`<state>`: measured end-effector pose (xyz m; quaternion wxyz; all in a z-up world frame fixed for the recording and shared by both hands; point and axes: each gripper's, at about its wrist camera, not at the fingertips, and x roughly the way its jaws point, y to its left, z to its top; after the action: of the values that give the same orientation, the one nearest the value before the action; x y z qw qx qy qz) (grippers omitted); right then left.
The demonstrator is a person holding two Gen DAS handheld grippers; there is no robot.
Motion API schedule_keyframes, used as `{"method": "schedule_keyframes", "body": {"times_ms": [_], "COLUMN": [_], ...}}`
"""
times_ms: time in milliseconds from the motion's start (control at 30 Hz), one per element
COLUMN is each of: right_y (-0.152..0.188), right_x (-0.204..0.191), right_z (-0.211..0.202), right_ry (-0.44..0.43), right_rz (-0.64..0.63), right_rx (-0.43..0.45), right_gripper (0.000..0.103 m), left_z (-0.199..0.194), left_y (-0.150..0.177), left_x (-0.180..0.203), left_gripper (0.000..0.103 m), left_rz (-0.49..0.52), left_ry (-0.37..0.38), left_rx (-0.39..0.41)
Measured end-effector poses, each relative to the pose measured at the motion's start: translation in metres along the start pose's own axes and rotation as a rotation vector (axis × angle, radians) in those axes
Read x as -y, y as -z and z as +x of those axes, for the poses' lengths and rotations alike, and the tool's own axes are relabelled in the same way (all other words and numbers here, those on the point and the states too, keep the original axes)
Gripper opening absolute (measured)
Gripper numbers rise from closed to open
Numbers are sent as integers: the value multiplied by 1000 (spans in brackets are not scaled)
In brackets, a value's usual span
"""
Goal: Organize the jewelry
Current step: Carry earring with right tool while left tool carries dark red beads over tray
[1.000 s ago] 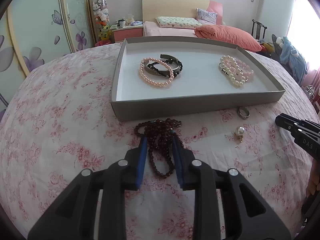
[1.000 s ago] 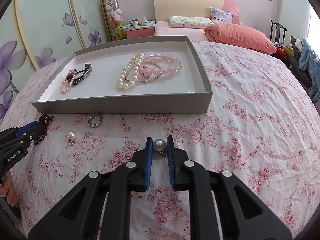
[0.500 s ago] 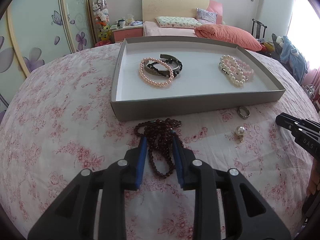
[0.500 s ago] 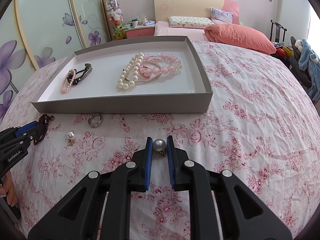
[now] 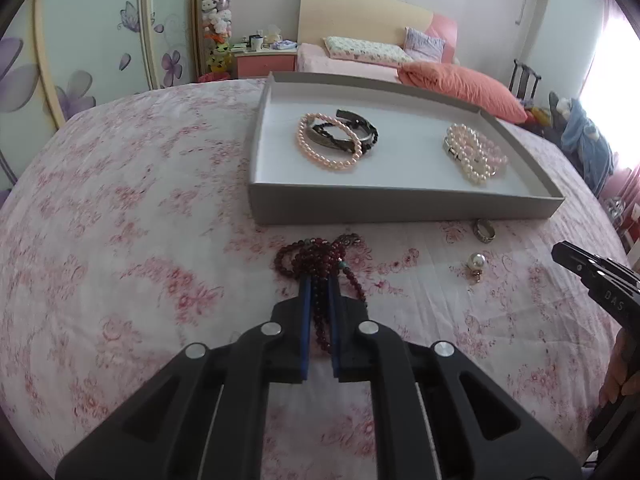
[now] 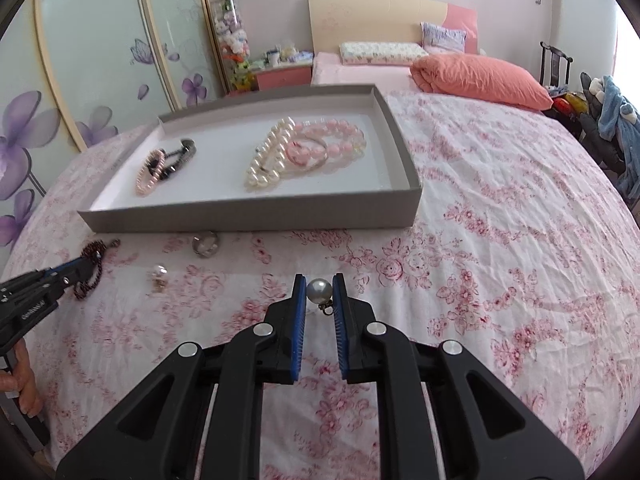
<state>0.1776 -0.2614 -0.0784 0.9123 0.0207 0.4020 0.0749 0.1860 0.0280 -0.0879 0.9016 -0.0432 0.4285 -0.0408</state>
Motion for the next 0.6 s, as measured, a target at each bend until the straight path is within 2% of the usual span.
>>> {"method": "schedule_keyframes", "body": {"times_ms": [167, 600], "right_y": [-2, -5], "right_x": [-7, -25], "right_z": [-24, -59], "right_ry": [-24, -82], "right_rz": [1, -22], "right_rx": [76, 198], "right_gripper": [14, 14], "left_z": [-21, -79], "left_y": [-1, -2], "left_x": [-2, 25], "left_gripper": [9, 9], "left_rz": [-22, 30], "left_ry": [33, 64], "left_rx": [68, 240]}}
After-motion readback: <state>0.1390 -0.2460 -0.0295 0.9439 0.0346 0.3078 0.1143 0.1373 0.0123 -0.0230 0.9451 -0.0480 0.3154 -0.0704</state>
